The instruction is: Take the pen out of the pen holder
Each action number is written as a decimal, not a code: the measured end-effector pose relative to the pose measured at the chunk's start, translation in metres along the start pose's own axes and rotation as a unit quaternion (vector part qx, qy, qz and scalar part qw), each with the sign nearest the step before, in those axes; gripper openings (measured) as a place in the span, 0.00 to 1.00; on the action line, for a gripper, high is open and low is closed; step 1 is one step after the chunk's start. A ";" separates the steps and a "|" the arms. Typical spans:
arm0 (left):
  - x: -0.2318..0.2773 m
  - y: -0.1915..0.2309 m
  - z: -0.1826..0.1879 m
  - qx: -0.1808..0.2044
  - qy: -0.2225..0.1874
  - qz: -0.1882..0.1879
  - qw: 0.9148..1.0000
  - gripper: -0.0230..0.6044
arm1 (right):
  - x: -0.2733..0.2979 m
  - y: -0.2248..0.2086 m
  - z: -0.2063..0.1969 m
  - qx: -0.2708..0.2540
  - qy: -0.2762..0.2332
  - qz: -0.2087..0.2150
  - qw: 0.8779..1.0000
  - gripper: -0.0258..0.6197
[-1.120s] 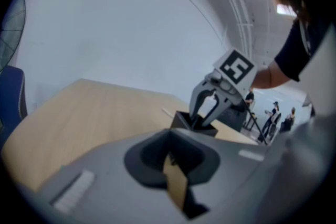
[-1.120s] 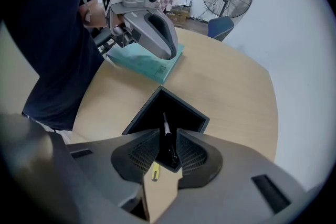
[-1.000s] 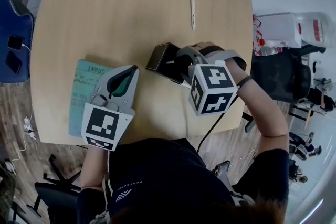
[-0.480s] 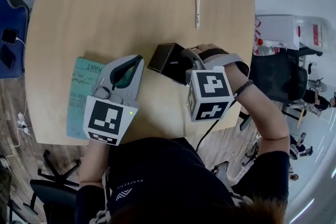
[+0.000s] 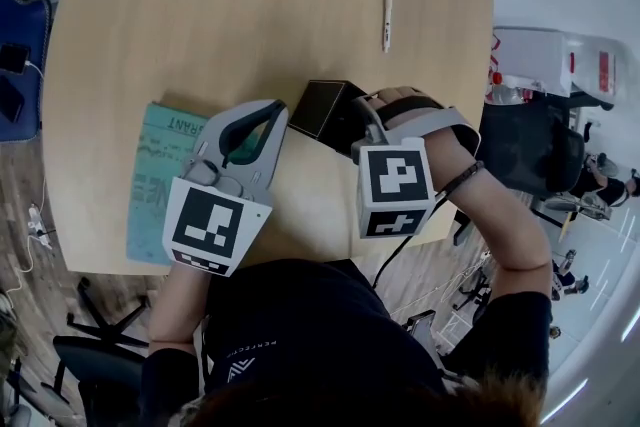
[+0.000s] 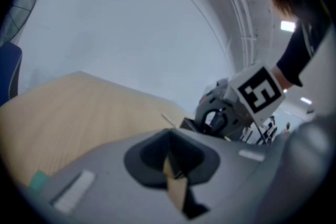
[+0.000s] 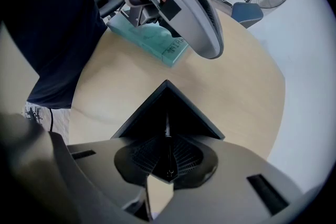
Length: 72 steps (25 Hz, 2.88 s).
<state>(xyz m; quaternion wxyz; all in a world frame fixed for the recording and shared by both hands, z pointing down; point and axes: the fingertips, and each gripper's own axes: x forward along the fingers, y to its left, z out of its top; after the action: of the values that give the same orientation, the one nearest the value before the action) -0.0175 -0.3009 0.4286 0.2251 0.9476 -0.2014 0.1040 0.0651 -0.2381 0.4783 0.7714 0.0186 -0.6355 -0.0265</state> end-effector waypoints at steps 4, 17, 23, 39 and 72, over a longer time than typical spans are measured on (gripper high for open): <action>0.000 0.002 -0.003 -0.002 0.004 -0.001 1.000 0.05 | 0.000 -0.001 0.001 0.007 -0.005 -0.001 1.000 0.10; -0.007 -0.005 -0.006 0.013 0.016 0.005 1.000 0.05 | -0.025 -0.005 0.002 0.035 -0.033 -0.047 0.998 0.10; -0.011 -0.024 0.001 0.039 0.014 0.010 0.999 0.05 | -0.045 -0.004 -0.007 0.042 -0.042 -0.096 0.994 0.10; -0.031 -0.066 0.010 0.086 0.002 0.030 0.996 0.05 | -0.085 0.019 -0.012 0.086 -0.073 -0.197 0.974 0.10; -0.038 -0.107 -0.003 0.113 -0.008 0.067 0.991 0.05 | -0.099 0.097 -0.046 0.466 -0.302 -0.297 0.777 0.09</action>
<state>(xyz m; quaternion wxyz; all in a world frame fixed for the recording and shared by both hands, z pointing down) -0.0064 -0.1994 0.3790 0.1070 0.9521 -0.2533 0.1338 0.0930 -0.1354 0.3786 0.3908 0.5552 -0.7330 0.0407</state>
